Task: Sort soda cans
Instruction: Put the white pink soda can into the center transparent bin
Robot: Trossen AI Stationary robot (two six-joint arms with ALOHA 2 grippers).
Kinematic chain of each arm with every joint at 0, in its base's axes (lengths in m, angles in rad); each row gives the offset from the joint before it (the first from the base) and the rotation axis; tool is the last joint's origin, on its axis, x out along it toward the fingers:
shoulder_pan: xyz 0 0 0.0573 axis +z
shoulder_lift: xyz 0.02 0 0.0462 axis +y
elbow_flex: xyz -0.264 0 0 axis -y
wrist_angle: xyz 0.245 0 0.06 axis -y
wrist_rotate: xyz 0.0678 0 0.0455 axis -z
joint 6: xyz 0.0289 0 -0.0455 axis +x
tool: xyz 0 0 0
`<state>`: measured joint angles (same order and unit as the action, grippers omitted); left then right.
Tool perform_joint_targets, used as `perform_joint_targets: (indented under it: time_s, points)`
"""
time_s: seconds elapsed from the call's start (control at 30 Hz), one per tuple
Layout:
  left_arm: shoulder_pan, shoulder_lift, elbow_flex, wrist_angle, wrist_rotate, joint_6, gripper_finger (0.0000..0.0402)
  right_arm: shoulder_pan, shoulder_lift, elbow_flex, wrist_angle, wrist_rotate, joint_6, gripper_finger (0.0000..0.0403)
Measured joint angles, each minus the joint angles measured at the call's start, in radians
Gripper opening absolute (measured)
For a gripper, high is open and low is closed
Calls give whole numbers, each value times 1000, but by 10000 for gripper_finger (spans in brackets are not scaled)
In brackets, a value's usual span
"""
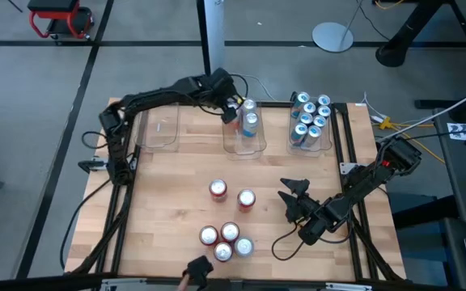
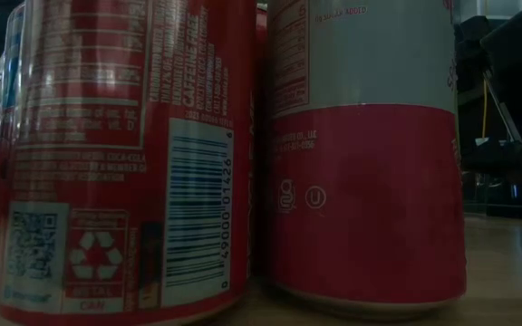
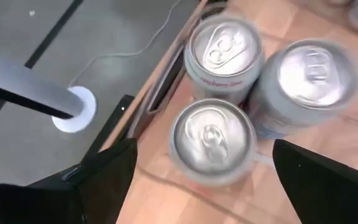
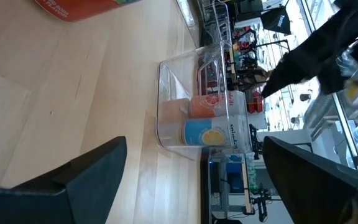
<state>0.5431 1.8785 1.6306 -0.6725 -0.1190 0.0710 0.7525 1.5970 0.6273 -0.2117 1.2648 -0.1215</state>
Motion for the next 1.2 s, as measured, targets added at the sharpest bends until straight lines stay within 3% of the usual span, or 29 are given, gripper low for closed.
perform_joint_targets:
  time_s: [0.27,0.47,0.87,1.2]
  points:
    - [-105,-139,1,-131,12,65,363,0,0,0,0,0,0,374]
    - [-298,-203,1,-161,33,67,363,0,0,0,0,0,0,374]
    - [-751,-197,0,-72,52,-8,363,0,0,0,6,0,0,374]
    - [-919,-160,0,48,36,-58,363,0,0,0,9,0,0,374]
